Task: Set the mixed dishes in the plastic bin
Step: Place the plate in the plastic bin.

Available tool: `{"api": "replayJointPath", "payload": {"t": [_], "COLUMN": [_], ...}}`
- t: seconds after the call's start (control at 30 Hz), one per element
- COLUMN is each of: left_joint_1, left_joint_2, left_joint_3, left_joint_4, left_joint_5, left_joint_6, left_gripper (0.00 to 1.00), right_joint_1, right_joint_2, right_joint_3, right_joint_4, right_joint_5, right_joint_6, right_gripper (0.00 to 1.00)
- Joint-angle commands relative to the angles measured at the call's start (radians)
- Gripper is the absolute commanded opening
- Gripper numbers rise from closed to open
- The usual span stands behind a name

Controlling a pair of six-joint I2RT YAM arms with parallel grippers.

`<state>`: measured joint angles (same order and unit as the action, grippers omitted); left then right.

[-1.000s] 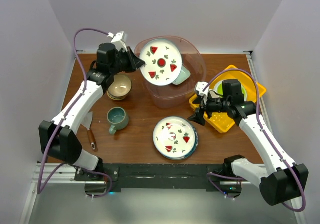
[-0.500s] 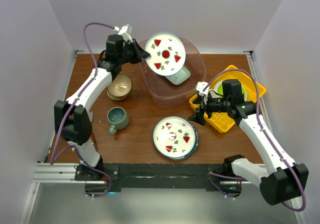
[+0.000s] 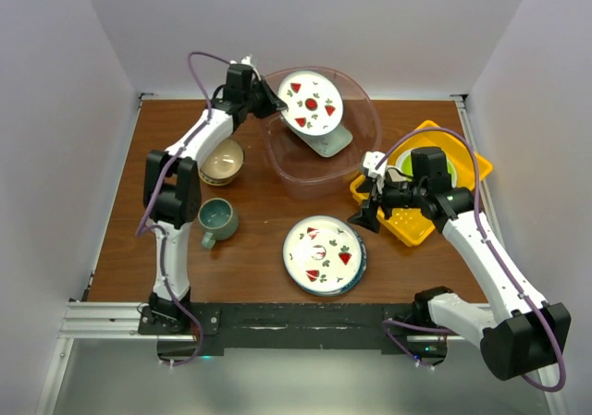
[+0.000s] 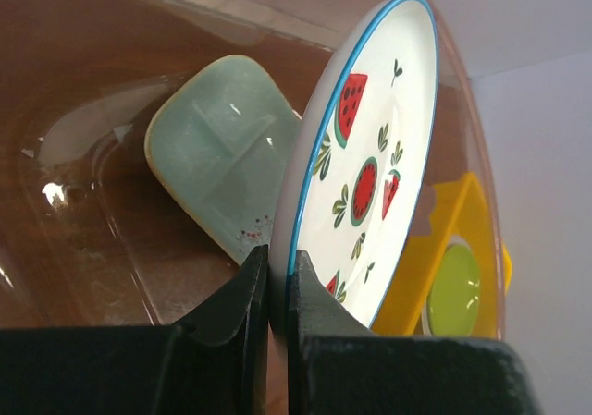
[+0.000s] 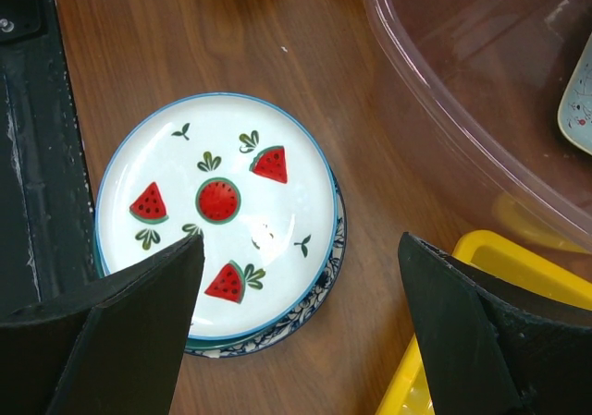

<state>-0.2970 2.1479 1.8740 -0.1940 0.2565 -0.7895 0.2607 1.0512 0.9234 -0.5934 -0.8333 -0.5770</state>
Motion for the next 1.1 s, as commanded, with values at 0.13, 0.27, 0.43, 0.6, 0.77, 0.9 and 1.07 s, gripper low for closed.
{"api": "replayJointPath", "payload": {"t": [0.13,0.27,0.43,0.6,0.77,0.9,1.07], "left_joint_1": [-0.028,-0.039,-0.048,-0.057,-0.06,-0.064,-0.062], "left_joint_2": [0.096,0.145,0.202,0.237,0.259,0.274,0.283], "left_joint_3": [0.224,0.275,0.333,0.349,0.352,0.35,0.349], "left_joint_4": [-0.021,-0.058,-0.094,-0.119,-0.136,-0.148,-0.16], "left_joint_5": [-0.049,-0.065,-0.074,-0.091,-0.108,-0.114,-0.115], "left_joint_6": [-0.06,-0.062,-0.065,-0.06,-0.056,-0.056,-0.05], "left_gripper": [0.0,0.0,0.0,0.0,0.03,0.14,0.3], "right_joint_1": [-0.006,-0.005,-0.005,-0.006,-0.005,-0.005,-0.005], "right_joint_2": [-0.02,-0.025,-0.033,-0.039,-0.046,-0.051,-0.053], "right_joint_3": [0.032,0.032,0.031,0.032,0.032,0.031,0.031], "right_joint_4": [-0.013,-0.014,-0.013,-0.013,-0.013,-0.013,-0.013], "right_joint_5": [-0.043,-0.046,-0.047,-0.049,-0.052,-0.052,-0.05], "right_joint_6": [-0.011,-0.011,-0.011,-0.009,-0.007,-0.007,-0.007], "right_gripper": [0.9,0.9,0.9,0.9,0.9,0.9,0.9]}}
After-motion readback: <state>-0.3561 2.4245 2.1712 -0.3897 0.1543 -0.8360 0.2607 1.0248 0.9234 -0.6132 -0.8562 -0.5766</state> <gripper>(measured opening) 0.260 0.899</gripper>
